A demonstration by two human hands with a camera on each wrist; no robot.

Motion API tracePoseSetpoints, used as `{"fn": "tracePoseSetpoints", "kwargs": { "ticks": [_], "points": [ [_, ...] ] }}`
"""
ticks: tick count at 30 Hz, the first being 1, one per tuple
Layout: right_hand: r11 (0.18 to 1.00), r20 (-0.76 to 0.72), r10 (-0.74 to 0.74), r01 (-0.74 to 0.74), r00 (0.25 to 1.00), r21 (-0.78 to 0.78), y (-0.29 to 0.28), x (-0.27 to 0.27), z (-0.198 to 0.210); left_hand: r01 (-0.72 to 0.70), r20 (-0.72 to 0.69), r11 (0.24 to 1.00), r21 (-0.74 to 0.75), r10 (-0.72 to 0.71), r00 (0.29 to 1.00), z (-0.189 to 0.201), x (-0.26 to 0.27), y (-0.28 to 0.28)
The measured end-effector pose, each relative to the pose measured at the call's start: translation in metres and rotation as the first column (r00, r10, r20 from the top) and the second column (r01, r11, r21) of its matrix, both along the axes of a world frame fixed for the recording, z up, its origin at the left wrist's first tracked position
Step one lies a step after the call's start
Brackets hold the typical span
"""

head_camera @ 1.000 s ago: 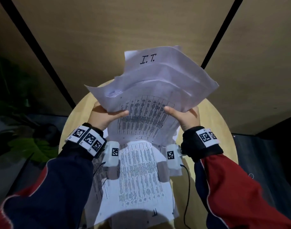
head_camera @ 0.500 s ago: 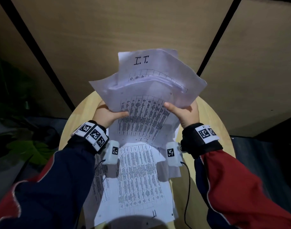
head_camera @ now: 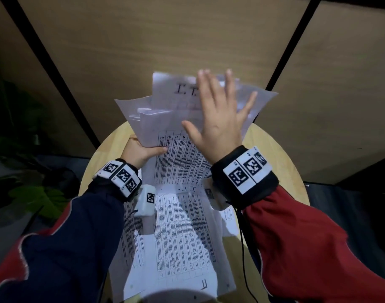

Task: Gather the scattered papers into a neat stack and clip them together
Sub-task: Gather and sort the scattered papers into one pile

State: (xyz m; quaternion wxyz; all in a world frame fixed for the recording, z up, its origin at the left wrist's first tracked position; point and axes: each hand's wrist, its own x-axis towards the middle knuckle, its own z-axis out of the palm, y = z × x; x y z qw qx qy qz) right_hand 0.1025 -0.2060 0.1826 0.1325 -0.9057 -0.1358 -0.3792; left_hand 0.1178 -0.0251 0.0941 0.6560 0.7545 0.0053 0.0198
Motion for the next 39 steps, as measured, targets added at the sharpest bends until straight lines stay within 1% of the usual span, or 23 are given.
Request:
{"fn": "tracePoseSetpoints", "kwargs": {
  "ticks": [4,8,10,12,13,14,15,16,17,18,19,20,21,22,24,25,27,29,31,33,35,37,39],
  "points": [
    [0.994,-0.006,0.092,-0.092,0.996,-0.059,0.005,-0.006,-0.012,0.019,0.018,0.998,-0.064,-0.018,1.000,0.001,-0.004,-0.002],
    [0.986,-0.059,0.083,-0.090,0.995,-0.142,0.004,-0.008,-0.019,-0.033,-0.024,0.999,-0.015,0.033,0.999,-0.002,-0.001,-0.003],
    [0.997,-0.073,0.024,-0.029,0.997,-0.070,-0.003,-0.005,-0.017,-0.034,-0.033,0.999,-0.009,0.033,0.999,-0.003,0.000,-0.002],
    [0.983,-0.064,-0.084,0.093,0.994,0.161,-0.021,-0.003,-0.015,-0.043,-0.042,0.999,-0.032,0.042,0.998,-0.002,-0.002,0.001],
    [0.936,-0.074,-0.110,0.128,0.991,0.326,-0.033,-0.001,-0.018,-0.049,-0.042,0.998,-0.045,0.047,0.998,-0.001,-0.004,0.003],
    [0.856,-0.114,-0.092,0.137,0.989,0.499,-0.046,0.001,-0.022,-0.056,-0.046,0.997,-0.053,0.054,0.998,0.000,-0.005,0.005],
    [0.741,-0.184,-0.008,0.130,0.983,0.659,-0.060,0.005,-0.032,-0.056,-0.050,0.996,-0.063,0.053,0.997,0.001,-0.006,0.008],
    [0.597,-0.261,0.157,0.119,0.953,0.793,-0.070,0.006,-0.042,-0.041,-0.065,0.996,-0.076,0.036,0.997,0.002,-0.008,0.011],
    [0.466,-0.340,0.335,0.159,0.879,0.871,-0.077,0.007,-0.051,-0.023,-0.067,0.995,-0.095,0.016,0.998,0.005,-0.009,0.012],
    [0.412,-0.428,0.456,0.241,0.780,0.879,-0.080,0.007,-0.060,0.001,-0.071,0.994,-0.105,-0.009,0.997,0.006,-0.010,0.013],
    [0.429,-0.516,0.518,0.314,0.683,0.847,-0.079,0.006,-0.067,0.012,-0.077,0.995,-0.099,-0.020,0.997,0.007,-0.010,0.012],
    [0.478,-0.584,0.513,0.356,0.629,0.803,-0.076,0.005,-0.073,0.018,-0.078,0.995,-0.095,-0.025,0.997,0.009,-0.010,0.009],
    [0.520,-0.611,0.471,0.358,0.636,0.775,-0.074,0.005,-0.080,0.005,-0.070,0.996,-0.087,-0.011,0.997,0.012,-0.010,0.006],
    [0.508,-0.591,0.449,0.352,0.671,0.786,-0.072,0.005,-0.086,-0.018,-0.069,0.996,-0.089,0.012,0.998,0.015,-0.010,0.003],
    [0.405,-0.505,0.455,0.334,0.734,0.851,-0.066,0.000,-0.086,-0.076,-0.049,0.992,-0.100,0.071,0.996,0.020,-0.012,-0.004],
    [0.359,-0.464,0.457,0.319,0.759,0.877,-0.064,-0.002,-0.087,-0.098,-0.006,0.990,-0.106,0.098,0.995,0.023,-0.014,-0.007],
    [0.308,-0.409,0.444,0.293,0.797,0.905,-0.059,-0.010,-0.090,-0.142,0.074,0.982,-0.123,0.152,0.986,0.023,-0.016,-0.010],
    [0.323,-0.428,0.433,0.307,0.793,0.895,-0.056,-0.017,-0.095,-0.143,0.086,0.984,-0.110,0.152,0.985,0.017,-0.019,-0.010],
    [0.389,-0.462,0.427,0.303,0.777,0.870,-0.055,-0.019,-0.095,-0.093,0.049,0.994,-0.060,0.096,0.994,0.010,-0.024,-0.010],
    [0.405,-0.407,0.419,0.234,0.812,0.884,-0.055,-0.018,-0.085,-0.068,0.033,0.996,-0.052,0.070,0.997,0.006,-0.025,-0.007],
    [0.433,-0.290,0.382,0.108,0.877,0.895,-0.058,-0.015,-0.068,-0.043,0.013,0.996,-0.084,0.045,0.999,0.008,-0.023,-0.002],
    [0.561,-0.149,0.349,-0.079,0.925,0.824,-0.060,-0.012,-0.048,0.009,0.002,0.994,-0.111,-0.009,1.000,0.011,-0.021,0.003],
    [0.693,-0.055,0.356,-0.224,0.933,0.685,-0.061,-0.011,-0.032,0.076,-0.009,0.990,-0.119,-0.077,0.997,0.015,-0.018,0.009]
  ]
}}
